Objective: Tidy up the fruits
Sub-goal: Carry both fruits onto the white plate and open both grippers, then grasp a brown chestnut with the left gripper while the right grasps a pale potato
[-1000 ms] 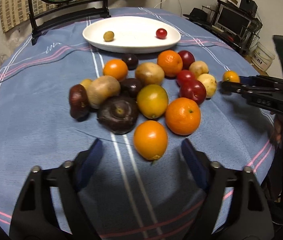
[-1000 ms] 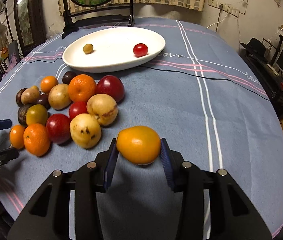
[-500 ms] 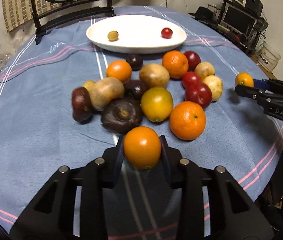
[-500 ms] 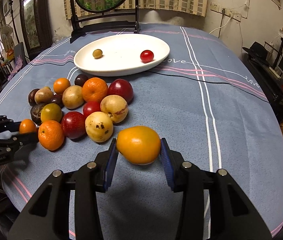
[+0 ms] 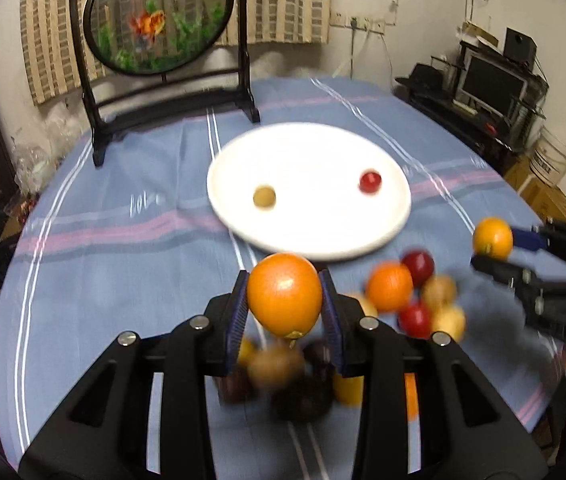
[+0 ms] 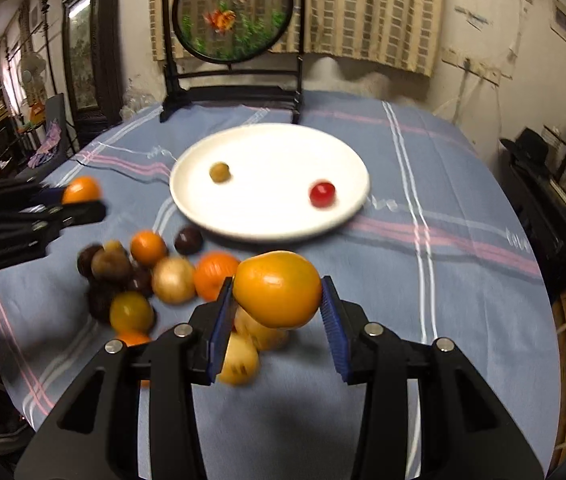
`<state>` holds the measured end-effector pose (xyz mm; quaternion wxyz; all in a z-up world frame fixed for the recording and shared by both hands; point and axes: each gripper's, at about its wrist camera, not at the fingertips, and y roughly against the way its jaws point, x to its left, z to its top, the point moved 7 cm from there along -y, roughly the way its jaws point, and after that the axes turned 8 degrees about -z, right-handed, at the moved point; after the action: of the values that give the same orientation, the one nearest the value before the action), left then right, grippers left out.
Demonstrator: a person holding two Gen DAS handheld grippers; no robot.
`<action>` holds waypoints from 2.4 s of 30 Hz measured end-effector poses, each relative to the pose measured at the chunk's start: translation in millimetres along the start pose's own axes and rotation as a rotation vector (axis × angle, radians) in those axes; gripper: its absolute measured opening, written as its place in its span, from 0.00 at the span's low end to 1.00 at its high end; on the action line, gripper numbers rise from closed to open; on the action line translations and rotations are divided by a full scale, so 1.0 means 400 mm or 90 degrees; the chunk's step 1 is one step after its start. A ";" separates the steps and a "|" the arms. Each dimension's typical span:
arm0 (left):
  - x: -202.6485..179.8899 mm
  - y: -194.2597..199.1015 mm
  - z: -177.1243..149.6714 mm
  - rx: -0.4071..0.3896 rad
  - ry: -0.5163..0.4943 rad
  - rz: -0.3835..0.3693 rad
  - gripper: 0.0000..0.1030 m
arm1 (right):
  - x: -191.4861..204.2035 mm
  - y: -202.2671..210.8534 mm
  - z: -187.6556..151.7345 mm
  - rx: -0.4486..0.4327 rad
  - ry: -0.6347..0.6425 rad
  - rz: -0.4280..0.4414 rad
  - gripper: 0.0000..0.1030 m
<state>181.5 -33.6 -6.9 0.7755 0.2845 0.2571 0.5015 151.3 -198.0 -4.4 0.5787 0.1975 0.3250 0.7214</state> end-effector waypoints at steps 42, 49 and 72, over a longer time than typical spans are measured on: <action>0.105 -0.107 0.005 0.020 0.027 0.062 0.73 | -0.099 -0.101 -0.029 0.059 -0.071 -0.055 0.63; 0.114 0.003 -0.096 0.004 0.047 0.065 0.77 | -0.100 -0.025 -0.129 0.058 -0.118 -0.040 0.63; 0.132 0.067 -0.283 0.038 0.062 0.085 0.79 | -0.037 0.010 -0.236 0.081 -0.122 -0.015 0.63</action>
<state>106.5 44.9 -74.1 0.7179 0.2995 0.2900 0.5575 89.6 -235.6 -67.3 0.6022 0.2982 0.3156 0.6699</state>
